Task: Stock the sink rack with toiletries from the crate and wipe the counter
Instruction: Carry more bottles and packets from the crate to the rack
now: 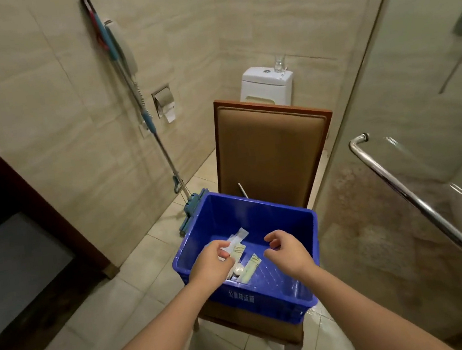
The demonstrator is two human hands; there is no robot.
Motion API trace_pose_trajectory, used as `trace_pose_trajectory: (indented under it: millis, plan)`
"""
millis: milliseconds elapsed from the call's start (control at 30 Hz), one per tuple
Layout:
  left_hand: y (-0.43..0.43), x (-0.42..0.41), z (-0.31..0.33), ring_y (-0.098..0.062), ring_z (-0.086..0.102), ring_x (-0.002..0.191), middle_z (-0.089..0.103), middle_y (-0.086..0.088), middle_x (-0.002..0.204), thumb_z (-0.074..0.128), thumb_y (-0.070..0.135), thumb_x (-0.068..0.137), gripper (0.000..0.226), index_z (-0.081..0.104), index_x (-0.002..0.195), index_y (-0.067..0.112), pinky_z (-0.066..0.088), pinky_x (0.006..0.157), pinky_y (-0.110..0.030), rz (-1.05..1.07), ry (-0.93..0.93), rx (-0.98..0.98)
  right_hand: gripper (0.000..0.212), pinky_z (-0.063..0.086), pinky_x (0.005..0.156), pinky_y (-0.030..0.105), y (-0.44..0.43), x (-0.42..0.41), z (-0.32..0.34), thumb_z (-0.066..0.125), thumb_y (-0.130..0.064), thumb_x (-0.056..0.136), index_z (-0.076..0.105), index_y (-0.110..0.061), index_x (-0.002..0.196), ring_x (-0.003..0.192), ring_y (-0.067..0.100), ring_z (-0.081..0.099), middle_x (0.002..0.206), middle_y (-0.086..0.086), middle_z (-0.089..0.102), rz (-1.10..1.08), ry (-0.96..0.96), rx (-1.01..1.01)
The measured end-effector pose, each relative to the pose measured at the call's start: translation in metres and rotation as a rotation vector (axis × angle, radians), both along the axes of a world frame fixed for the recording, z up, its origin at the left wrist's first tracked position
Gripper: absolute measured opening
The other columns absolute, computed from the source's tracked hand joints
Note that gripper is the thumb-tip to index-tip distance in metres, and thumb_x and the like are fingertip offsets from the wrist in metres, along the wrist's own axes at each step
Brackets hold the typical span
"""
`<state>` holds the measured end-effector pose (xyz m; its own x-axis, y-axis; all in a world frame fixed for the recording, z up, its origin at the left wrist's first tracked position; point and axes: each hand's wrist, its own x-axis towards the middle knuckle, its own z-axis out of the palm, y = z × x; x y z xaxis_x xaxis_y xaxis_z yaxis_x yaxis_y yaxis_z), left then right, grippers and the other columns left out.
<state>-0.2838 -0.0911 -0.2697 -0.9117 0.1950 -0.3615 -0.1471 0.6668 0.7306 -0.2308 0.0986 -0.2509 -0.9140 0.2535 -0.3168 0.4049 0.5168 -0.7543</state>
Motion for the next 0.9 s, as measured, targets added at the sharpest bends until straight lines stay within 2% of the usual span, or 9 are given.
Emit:
trace_pose_trajectory:
  millis: [167, 300, 367, 467, 633, 800, 900]
  plan:
    - [-0.023, -0.052, -0.019, -0.008, 0.057, 0.097, 0.059, 0.009, 0.105, 0.063, 0.023, 0.09, 0.038, 0.052, 0.126, 0.027, 0.043, 0.074, -0.02, -0.064, -0.054, -0.039, 0.031, 0.048, 0.066, 0.019, -0.017, -0.04, -0.02, 0.063, -0.018, 0.091, 0.055, -0.022, 0.121, 0.093, 0.009, 0.058, 0.11, -0.003, 0.058, -0.084, -0.054, -0.006]
    - [-0.037, -0.084, -0.037, -0.012, 0.06, 0.098, 0.06, 0.007, 0.103, 0.065, 0.025, 0.088, 0.041, 0.052, 0.127, 0.027, 0.052, 0.086, -0.03, -0.103, -0.109, -0.05, 0.032, 0.054, 0.081, 0.03, -0.03, -0.06, -0.038, 0.062, -0.019, 0.092, 0.054, -0.021, 0.123, 0.099, 0.011, 0.057, 0.114, -0.003, 0.056, -0.119, -0.106, -0.003]
    - [-0.041, -0.094, -0.047, -0.011, 0.06, 0.097, 0.06, 0.008, 0.103, 0.066, 0.025, 0.088, 0.041, 0.052, 0.127, 0.026, 0.051, 0.088, -0.031, -0.113, -0.131, -0.055, 0.032, 0.054, 0.082, 0.034, -0.035, -0.067, -0.047, 0.062, -0.019, 0.092, 0.054, -0.02, 0.123, 0.094, 0.012, 0.058, 0.115, -0.003, 0.055, -0.123, -0.143, -0.001]
    - [-0.043, -0.104, -0.063, -0.011, 0.058, 0.1, 0.058, 0.011, 0.103, 0.066, 0.026, 0.088, 0.04, 0.052, 0.126, 0.027, 0.05, 0.091, -0.033, -0.118, -0.182, -0.072, 0.032, 0.052, 0.079, 0.033, -0.037, -0.08, -0.062, 0.061, -0.019, 0.092, 0.055, -0.02, 0.123, 0.085, 0.01, 0.057, 0.115, -0.002, 0.056, -0.131, -0.197, 0.001]
    - [-0.042, -0.122, -0.09, -0.013, 0.057, 0.102, 0.057, 0.006, 0.111, 0.066, 0.026, 0.088, 0.045, 0.05, 0.13, 0.024, 0.049, 0.09, -0.032, -0.135, -0.263, -0.105, 0.032, 0.051, 0.075, 0.029, -0.035, -0.099, -0.093, 0.062, -0.022, 0.091, 0.056, -0.02, 0.122, 0.093, 0.014, 0.057, 0.114, -0.002, 0.057, -0.121, -0.273, -0.014]
    - [-0.033, -0.141, -0.117, -0.015, 0.056, 0.103, 0.056, 0.003, 0.114, 0.068, 0.024, 0.086, 0.048, 0.05, 0.13, 0.022, 0.047, 0.087, -0.029, -0.095, -0.353, -0.146, 0.033, 0.053, 0.084, 0.035, -0.027, -0.119, -0.122, 0.063, -0.021, 0.09, 0.057, -0.019, 0.122, 0.095, 0.016, 0.058, 0.113, -0.001, 0.058, -0.108, -0.373, -0.046]
    - [-0.023, -0.151, -0.135, -0.016, 0.056, 0.104, 0.055, 0.001, 0.115, 0.069, 0.023, 0.086, 0.049, 0.049, 0.131, 0.02, 0.047, 0.089, -0.03, -0.069, -0.419, -0.146, 0.033, 0.053, 0.082, 0.035, -0.022, -0.135, -0.14, 0.062, -0.02, 0.09, 0.057, -0.018, 0.122, 0.091, 0.016, 0.058, 0.11, -0.002, 0.057, -0.1, -0.431, -0.078]
